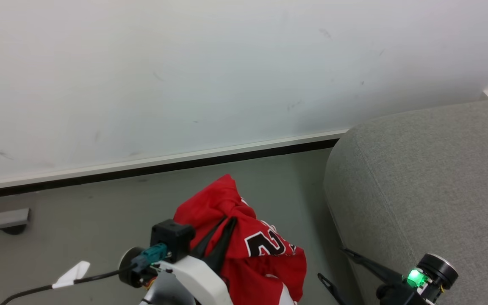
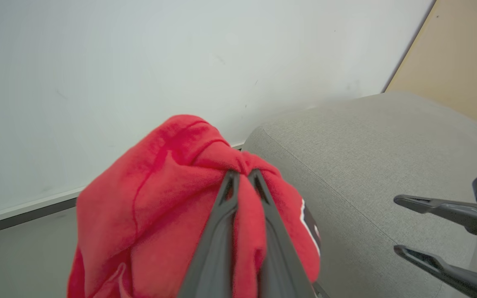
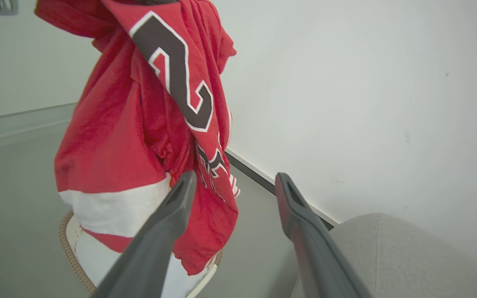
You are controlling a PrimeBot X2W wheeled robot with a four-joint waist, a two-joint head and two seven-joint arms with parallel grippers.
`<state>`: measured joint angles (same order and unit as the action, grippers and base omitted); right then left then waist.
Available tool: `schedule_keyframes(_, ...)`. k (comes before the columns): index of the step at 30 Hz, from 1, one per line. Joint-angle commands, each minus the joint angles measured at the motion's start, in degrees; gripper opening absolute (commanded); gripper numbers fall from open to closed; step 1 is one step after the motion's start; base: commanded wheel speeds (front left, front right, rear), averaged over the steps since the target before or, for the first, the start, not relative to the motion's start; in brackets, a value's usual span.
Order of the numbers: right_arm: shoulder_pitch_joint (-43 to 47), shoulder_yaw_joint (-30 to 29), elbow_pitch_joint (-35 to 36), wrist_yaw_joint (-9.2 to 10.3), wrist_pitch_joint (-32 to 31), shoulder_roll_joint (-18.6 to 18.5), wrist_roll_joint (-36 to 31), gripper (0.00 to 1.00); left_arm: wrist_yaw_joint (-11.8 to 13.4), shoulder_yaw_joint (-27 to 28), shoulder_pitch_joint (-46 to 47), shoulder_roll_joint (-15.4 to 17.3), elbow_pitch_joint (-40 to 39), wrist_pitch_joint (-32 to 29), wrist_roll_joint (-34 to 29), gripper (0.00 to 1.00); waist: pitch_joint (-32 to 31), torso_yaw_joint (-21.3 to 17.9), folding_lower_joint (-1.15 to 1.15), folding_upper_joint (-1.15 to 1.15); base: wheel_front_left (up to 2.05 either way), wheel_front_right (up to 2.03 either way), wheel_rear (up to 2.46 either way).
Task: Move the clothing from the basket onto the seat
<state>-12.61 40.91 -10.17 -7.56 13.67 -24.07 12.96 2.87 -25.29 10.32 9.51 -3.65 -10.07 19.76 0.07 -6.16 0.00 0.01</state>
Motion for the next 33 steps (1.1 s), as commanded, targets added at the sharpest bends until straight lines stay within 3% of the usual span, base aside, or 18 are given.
schedule_keyframes(1, -1.9, 1.4, -0.6, 0.13, -0.5, -0.3, 0.9, 1.0, -0.4, -0.3, 0.8, -0.2, 0.0, -0.3, 0.3, 0.0, -0.1, 0.5, 0.0, -0.01, 0.0, 0.0, 0.0)
schedule_keyframes(12, -15.2, 15.7, -11.8, 0.14, -2.4, 2.1, 6.6, 1.0, -2.5, -4.7, 4.9, -2.6, 1.4, -1.2, -0.4, 0.0, 0.4, 4.3, 0.0, -0.01, 0.0, 0.0, 0.0)
schedule_keyframes(22, -22.9, 21.5, -26.1, 0.14, -0.1, 7.9, 11.9, 1.0, -3.9, -7.4, 6.5, -3.8, 1.4, -1.6, 0.8, 0.0, 0.6, 6.5, 0.0, -0.01, 0.0, 0.0, 0.0)
schedule_keyframes(23, -23.6, 21.9, -27.6, 0.14, 0.1, 8.9, 12.8, 0.95, -3.9, -7.5, 6.7, -3.9, 1.5, -1.6, 0.9, 0.0, 0.6, 6.6, 0.0, -0.01, 0.0, 0.0, 0.0)
schedule_keyframes(24, -24.2, 21.8, -29.4, 0.14, 0.1, 9.6, 13.8, 0.19, -3.9, -7.6, 6.6, -3.9, 1.8, -1.4, 0.9, 0.0, 0.5, 6.6, 0.0, -0.01, 0.0, 0.0, 0.0)
schedule_keyframes(25, -24.7, 21.8, -31.1, 0.14, 0.2, 10.4, 14.4, 0.0, -3.8, -7.8, 6.5, -3.6, 2.1, -1.4, 0.6, 0.0, 0.5, 6.7, 0.0, -0.01, 0.0, 0.0, 0.0)
schedule_keyframes(28, -25.2, 21.1, -33.6, 0.14, 0.7, 12.9, 18.4, 0.0, -3.6, -7.9, 5.9, -3.6, 3.0, -1.3, 0.8, 0.0, 0.7, 7.1, 0.0, -0.01, 0.0, 0.0, 0.0)
schedule_keyframes(33, -26.4, 21.4, -35.1, 0.14, 1.4, 13.6, 21.5, 0.0, -3.0, -7.4, 5.6, -3.0, 5.1, -0.7, 0.9, 0.0, 1.2, 7.5, 0.0, -0.01, 0.0, 0.0, 0.0)
